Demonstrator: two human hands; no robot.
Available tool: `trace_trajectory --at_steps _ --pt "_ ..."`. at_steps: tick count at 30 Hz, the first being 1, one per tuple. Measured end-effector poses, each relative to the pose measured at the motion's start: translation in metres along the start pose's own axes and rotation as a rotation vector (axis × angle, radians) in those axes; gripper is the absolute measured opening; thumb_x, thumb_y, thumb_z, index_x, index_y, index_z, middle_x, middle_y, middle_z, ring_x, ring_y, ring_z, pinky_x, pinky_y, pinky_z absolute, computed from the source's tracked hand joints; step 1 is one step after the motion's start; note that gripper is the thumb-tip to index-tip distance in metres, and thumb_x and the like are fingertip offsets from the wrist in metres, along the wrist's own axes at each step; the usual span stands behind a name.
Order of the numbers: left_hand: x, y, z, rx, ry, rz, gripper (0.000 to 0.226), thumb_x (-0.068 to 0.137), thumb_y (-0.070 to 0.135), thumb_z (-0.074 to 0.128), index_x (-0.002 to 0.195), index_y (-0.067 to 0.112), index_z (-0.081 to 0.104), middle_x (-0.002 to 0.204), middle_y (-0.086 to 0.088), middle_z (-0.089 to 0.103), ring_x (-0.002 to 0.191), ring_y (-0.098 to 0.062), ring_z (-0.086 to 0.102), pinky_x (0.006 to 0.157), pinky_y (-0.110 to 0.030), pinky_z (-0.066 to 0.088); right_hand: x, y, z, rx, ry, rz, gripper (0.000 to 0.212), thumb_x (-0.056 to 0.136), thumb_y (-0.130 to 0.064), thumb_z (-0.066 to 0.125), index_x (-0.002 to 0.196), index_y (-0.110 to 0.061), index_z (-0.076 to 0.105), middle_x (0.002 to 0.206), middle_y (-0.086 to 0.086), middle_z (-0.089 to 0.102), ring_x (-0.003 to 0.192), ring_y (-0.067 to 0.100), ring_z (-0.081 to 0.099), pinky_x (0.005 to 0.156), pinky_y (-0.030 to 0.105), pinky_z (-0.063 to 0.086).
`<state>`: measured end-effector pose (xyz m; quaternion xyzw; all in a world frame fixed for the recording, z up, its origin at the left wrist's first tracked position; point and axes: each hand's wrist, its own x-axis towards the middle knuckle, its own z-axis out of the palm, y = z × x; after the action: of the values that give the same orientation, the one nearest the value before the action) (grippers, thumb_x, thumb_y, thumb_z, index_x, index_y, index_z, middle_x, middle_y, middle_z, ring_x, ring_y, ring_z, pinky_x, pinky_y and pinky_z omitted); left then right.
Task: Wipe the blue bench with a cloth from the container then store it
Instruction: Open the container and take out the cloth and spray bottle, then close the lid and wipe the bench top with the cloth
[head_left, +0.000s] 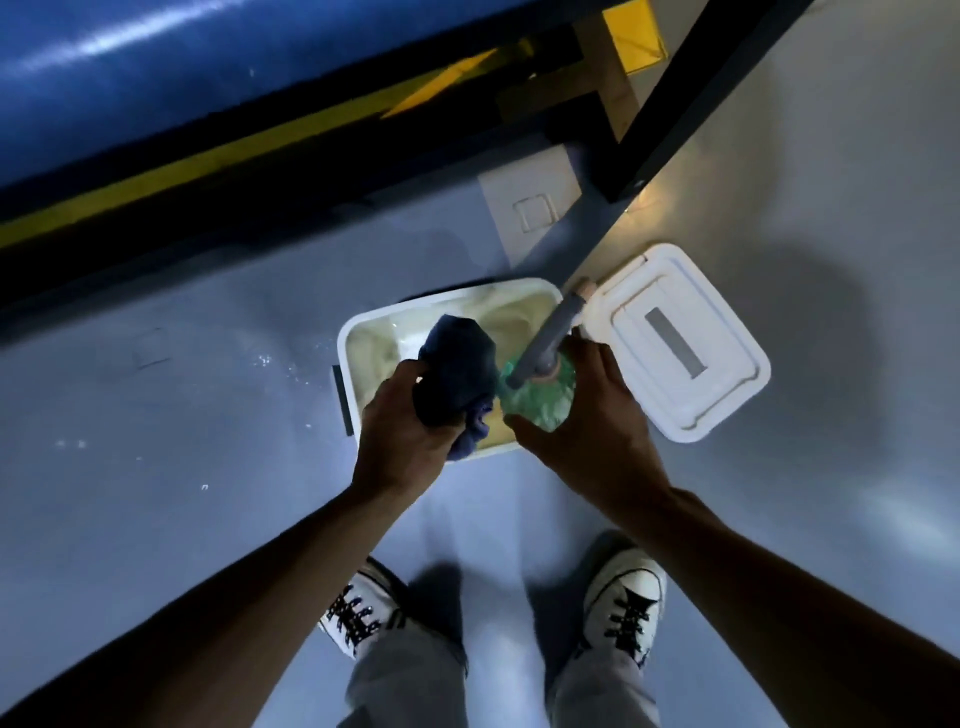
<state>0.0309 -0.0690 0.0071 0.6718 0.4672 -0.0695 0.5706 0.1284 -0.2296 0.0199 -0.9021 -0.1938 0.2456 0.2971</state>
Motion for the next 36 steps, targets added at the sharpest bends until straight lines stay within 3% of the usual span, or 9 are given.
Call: trace_trajectory --at_steps 2,7,9,13,16,23,27,31,36 --pt "-0.03 0.002 -0.002 0.069 -0.018 0.045 0.031 0.083 -0.007 0.073 0.101 0.014 0.059 0.073 0.01 0.074 0.058 0.01 0.068 0.046 -0.008 0.048 -0.018 0.005 -0.015 -0.002 0.015 -0.024 0.081 0.069 -0.037 0.088 0.136 -0.017 0.048 0.126 0.001 0.057 0.102 0.012 0.056 0.074 0.018 0.042" --pt "-0.08 -0.043 0.016 0.234 -0.038 0.092 0.039 0.077 0.007 0.081 0.104 0.028 0.063 0.093 0.005 0.071 0.081 0.013 0.065 0.06 -0.004 0.044 -0.059 0.049 -0.028 -0.069 -0.072 -0.029 0.079 0.067 -0.041 0.089 0.132 -0.021 0.049 0.125 -0.004 0.053 0.096 0.008 0.059 0.071 0.003 0.038" --pt "-0.09 -0.064 0.032 0.277 -0.082 0.087 0.041 0.078 0.003 0.079 0.109 0.024 0.064 0.094 0.003 0.067 0.082 0.015 0.063 0.062 -0.002 0.044 -0.072 0.076 -0.019 -0.067 -0.095 -0.018 0.079 0.066 -0.04 0.09 0.13 -0.021 0.048 0.125 -0.004 0.052 0.096 0.01 0.06 0.072 0.01 0.046" --pt "-0.087 -0.11 0.071 0.361 -0.178 0.098 0.046 0.076 0.011 0.073 0.117 0.03 0.063 0.104 -0.001 0.065 0.089 -0.011 0.07 0.073 -0.023 0.058 -0.085 0.137 0.015 -0.064 -0.112 0.035 0.079 0.069 -0.037 0.089 0.132 -0.021 0.045 0.13 -0.002 0.049 0.1 0.022 0.066 0.077 0.036 0.06" --pt "-0.068 -0.153 0.099 0.471 -0.176 0.112 0.055 0.071 0.019 0.07 0.125 0.019 0.063 0.11 -0.003 0.064 0.106 -0.029 0.066 0.085 -0.034 0.052 -0.084 0.174 0.047 -0.058 -0.131 0.06 0.073 0.073 -0.03 0.086 0.133 -0.019 0.046 0.131 0.003 0.051 0.095 0.028 0.066 0.073 0.04 0.059" --pt "-0.045 -0.194 0.126 0.579 -0.141 0.033 0.058 0.081 0.027 0.08 0.13 0.019 0.051 0.12 -0.01 0.061 0.111 -0.031 0.061 0.087 -0.043 0.055 -0.091 0.209 0.073 0.009 -0.179 0.115 0.07 0.076 -0.034 0.081 0.132 -0.036 0.039 0.134 -0.002 0.049 0.102 0.027 0.065 0.081 0.043 0.058" --pt "-0.056 -0.17 0.117 0.682 -0.103 0.161 0.068 0.08 0.036 0.083 0.137 0.018 0.051 0.13 -0.01 0.059 0.117 -0.032 0.06 0.088 -0.044 0.055 -0.095 0.208 0.055 -0.056 -0.201 0.081 0.079 0.072 -0.033 0.085 0.138 -0.036 0.042 0.137 -0.008 0.049 0.11 0.021 0.062 0.082 0.038 0.056" --pt "-0.05 -0.096 0.116 0.622 -0.083 0.373 0.033 0.092 0.028 0.07 0.122 0.022 0.058 0.115 -0.004 0.069 0.103 -0.026 0.068 0.086 -0.04 0.059 -0.097 0.208 0.027 -0.216 -0.283 -0.011 0.08 0.075 -0.034 0.082 0.142 -0.023 0.04 0.142 -0.002 0.046 0.119 0.021 0.056 0.086 0.041 0.058" --pt "-0.001 0.013 0.138 0.542 -0.146 0.577 0.023 0.095 0.028 0.058 0.112 0.015 0.066 0.101 0.0 0.069 0.084 -0.016 0.067 0.078 -0.037 0.058 -0.074 0.208 -0.02 -0.058 -0.092 0.241 0.059 0.088 -0.037 0.071 0.14 -0.023 0.046 0.135 -0.004 0.051 0.12 0.015 0.055 0.092 0.038 0.055"
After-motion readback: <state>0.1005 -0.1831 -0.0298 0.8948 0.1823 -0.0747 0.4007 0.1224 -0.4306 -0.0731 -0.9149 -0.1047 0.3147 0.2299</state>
